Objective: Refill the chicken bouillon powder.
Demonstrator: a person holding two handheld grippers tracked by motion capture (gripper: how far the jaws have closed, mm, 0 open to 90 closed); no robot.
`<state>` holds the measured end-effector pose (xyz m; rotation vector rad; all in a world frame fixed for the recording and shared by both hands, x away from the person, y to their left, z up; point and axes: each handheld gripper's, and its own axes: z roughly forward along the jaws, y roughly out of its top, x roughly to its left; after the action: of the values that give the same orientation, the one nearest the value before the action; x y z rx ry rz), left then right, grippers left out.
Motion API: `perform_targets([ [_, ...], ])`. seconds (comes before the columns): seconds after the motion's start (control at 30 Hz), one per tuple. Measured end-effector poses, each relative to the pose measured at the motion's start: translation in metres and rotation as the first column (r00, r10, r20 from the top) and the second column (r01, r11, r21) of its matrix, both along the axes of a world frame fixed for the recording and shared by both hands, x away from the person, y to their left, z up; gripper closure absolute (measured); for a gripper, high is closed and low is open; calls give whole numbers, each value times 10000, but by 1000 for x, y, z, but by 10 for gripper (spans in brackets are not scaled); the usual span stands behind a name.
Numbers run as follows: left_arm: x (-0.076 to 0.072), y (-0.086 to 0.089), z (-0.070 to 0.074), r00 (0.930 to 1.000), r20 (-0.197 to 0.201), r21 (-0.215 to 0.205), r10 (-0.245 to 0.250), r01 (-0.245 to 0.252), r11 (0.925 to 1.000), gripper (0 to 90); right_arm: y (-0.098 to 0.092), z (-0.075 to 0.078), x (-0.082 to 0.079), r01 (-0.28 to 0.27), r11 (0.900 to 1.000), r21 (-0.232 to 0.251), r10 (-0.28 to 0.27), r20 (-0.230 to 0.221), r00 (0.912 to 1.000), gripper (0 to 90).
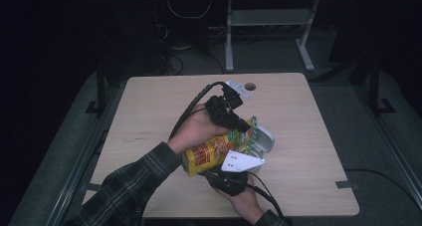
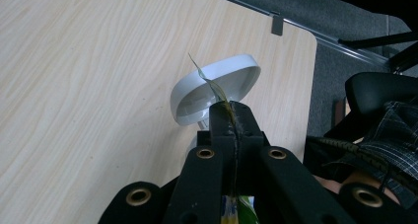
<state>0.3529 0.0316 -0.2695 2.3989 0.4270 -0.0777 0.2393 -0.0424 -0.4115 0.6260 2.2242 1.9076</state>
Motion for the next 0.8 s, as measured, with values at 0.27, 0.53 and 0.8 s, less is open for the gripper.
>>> perform_targets([
  [0.27, 0, -1, 0, 10000, -13, 12, -7, 7, 10000, 900, 0, 0, 0, 4, 10000, 17, -4, -23, 10000, 900],
  [0.53, 0, -1, 0, 10000, -19, 55, -28, 28, 10000, 900, 0, 0, 0, -14, 10000, 30, 14, -29, 10000, 900],
  [0.8, 0, -2, 0, 10000, -14, 81, -33, 33, 10000, 900, 0, 0, 0, -8, 10000, 38, 8, -28, 10000, 900],
])
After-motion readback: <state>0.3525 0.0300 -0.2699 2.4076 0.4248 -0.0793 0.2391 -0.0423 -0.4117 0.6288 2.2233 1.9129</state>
